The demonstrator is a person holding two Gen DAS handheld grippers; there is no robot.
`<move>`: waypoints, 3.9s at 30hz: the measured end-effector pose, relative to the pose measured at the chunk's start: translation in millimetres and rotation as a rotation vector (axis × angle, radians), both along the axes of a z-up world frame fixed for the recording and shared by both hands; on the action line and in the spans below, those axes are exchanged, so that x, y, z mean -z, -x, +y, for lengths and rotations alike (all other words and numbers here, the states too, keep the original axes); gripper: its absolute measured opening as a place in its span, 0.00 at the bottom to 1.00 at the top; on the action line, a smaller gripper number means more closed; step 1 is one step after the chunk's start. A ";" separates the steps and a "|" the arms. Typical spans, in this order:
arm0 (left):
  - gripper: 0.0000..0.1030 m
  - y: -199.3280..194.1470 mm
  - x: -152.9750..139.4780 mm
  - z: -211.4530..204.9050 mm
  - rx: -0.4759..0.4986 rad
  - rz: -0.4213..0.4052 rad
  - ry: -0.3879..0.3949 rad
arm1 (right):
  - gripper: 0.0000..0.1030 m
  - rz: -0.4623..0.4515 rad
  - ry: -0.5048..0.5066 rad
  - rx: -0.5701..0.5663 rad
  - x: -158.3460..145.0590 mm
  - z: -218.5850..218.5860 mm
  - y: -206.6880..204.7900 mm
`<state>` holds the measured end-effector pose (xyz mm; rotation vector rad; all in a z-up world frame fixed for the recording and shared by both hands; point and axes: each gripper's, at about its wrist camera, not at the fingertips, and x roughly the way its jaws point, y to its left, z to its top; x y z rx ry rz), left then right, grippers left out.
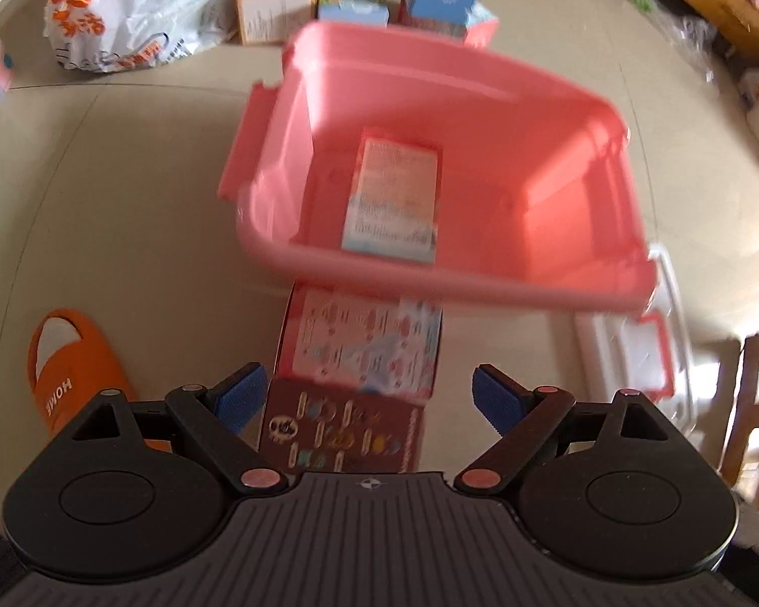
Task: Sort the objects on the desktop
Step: 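Move the left gripper to the maroon printed box in front of the bin, then close the left gripper on the maroon box and lift it, then carry the maroon box over the pink bin and lower it beside the warning-label box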
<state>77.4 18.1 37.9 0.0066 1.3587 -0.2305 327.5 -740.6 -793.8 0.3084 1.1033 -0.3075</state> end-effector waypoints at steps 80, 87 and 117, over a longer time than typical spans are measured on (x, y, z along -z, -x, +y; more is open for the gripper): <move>0.99 105.0 37.7 -96.7 0.370 0.107 -0.006 | 1.00 0.004 -0.026 0.397 16.2 -76.4 43.1; 0.99 81.8 71.9 -79.5 0.202 0.109 -0.079 | 1.00 0.002 -0.018 0.358 15.3 -73.0 40.2; 0.62 102.8 98.8 -130.3 0.214 0.101 -0.091 | 1.00 0.063 -0.022 0.294 27.7 -65.5 36.8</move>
